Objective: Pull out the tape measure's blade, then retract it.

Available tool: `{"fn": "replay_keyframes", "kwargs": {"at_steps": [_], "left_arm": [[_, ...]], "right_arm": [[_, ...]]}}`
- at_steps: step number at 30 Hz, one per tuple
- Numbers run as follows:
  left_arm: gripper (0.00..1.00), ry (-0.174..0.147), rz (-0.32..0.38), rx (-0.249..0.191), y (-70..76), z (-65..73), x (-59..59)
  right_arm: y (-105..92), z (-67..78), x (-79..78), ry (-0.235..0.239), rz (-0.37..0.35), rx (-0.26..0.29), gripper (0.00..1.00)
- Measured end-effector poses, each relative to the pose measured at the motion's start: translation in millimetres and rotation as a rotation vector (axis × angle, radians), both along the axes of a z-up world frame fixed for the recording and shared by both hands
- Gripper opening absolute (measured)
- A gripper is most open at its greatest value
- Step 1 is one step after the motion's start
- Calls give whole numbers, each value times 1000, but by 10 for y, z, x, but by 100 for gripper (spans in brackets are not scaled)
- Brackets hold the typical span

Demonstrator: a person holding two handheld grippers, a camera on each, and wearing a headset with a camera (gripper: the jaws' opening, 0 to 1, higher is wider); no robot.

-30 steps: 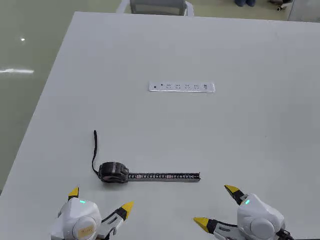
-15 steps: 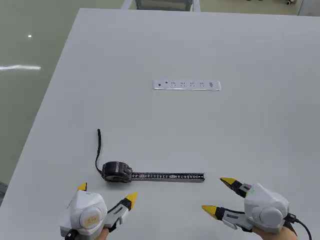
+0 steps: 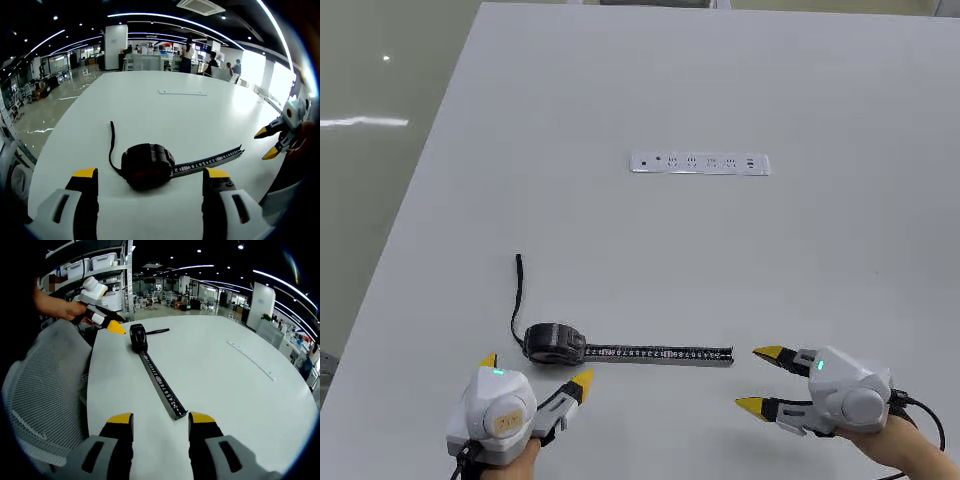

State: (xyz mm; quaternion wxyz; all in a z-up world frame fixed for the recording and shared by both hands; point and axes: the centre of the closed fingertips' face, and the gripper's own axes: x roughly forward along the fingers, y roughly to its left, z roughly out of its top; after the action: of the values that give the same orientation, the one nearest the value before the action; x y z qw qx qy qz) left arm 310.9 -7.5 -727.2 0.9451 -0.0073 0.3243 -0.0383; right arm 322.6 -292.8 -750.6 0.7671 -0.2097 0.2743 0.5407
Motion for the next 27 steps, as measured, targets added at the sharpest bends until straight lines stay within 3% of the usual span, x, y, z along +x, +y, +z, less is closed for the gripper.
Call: {"fn": "replay_keyframes", "kwargs": {"at_steps": [12, 22, 27], "left_arm": [[83, 10, 16, 3, 19, -79, 169], [80, 25, 34, -10, 19, -174, 255], [79, 20, 32, -10, 19, -171, 299]], "right_arm": [[-12, -147, 164, 6, 90, -20, 37], [11, -317, 233, 44, 171, -28, 27], [55, -307, 274, 53, 204, -31, 25]]}}
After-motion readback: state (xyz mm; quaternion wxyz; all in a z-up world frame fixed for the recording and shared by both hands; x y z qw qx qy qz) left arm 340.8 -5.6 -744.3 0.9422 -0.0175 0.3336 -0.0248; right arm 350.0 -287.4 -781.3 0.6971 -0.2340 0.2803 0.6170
